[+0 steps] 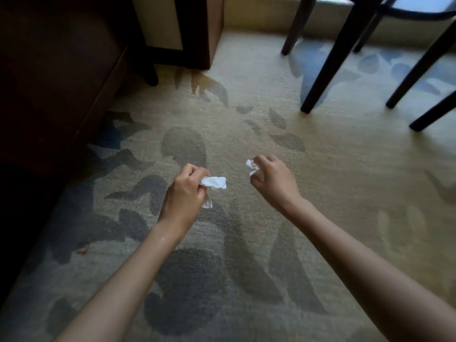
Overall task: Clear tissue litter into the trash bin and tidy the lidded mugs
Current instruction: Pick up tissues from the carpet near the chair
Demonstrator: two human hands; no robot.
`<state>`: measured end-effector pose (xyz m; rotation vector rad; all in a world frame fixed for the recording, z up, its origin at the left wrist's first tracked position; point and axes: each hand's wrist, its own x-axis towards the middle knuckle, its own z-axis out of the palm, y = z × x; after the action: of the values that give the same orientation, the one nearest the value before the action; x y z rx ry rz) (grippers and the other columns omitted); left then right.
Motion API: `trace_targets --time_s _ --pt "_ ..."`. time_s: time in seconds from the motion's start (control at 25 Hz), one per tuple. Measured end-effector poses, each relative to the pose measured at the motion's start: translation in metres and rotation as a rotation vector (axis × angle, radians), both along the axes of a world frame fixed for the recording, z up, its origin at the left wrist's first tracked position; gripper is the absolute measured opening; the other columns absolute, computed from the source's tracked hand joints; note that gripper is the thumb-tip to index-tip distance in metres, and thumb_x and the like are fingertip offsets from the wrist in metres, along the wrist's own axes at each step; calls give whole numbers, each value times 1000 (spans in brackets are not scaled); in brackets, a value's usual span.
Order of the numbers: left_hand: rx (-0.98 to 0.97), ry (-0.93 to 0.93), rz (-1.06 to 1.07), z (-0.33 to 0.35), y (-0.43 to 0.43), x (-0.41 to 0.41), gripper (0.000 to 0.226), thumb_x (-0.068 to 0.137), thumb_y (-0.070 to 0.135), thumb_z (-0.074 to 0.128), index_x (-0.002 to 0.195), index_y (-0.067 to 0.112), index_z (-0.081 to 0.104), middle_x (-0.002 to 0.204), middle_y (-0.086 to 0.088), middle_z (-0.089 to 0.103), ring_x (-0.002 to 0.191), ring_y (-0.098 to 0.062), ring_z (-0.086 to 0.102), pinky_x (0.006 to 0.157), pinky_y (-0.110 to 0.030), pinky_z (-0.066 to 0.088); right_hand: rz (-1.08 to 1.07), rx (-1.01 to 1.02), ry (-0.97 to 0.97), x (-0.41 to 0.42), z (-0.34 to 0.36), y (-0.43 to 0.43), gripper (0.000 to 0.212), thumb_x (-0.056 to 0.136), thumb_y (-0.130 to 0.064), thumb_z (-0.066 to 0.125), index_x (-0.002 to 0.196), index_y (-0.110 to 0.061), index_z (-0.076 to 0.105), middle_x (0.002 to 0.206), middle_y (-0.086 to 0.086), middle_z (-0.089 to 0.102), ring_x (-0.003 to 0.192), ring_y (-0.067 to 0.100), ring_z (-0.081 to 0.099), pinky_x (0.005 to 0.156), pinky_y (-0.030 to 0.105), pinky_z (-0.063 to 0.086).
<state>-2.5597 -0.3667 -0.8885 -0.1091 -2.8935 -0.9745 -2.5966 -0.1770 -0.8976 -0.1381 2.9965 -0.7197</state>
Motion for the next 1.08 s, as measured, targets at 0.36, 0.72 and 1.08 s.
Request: trace_targets --time_s 0.36,0.72,1.08 --pt "1 227 -105 139 39 31 19 81 -4 54 95 6 63 96 -11 59 79 -26 58 63 -32 45 -58 -21 146 67 130 24 29 83 -23 53 112 -17 54 105 8 56 104 27 50 67 31 37" --pt "98 338 -84 387 28 121 17 78 -1 62 91 10 63 91 -6 58 78 -21 58 66 -36 52 -14 -33 268 134 375 0 30 83 -26 55 112 -19 55 102 5 59 99 24 52 67 28 32" --pt "115 270 83 674 -11 135 24 76 -7 60 95 6 65 95 -9 59 86 -22 59 77 -30 48 158 -48 285 120 684 -38 31 82 -25 56 112 -20 57 106 7 61 102 27 53 69 29 36"
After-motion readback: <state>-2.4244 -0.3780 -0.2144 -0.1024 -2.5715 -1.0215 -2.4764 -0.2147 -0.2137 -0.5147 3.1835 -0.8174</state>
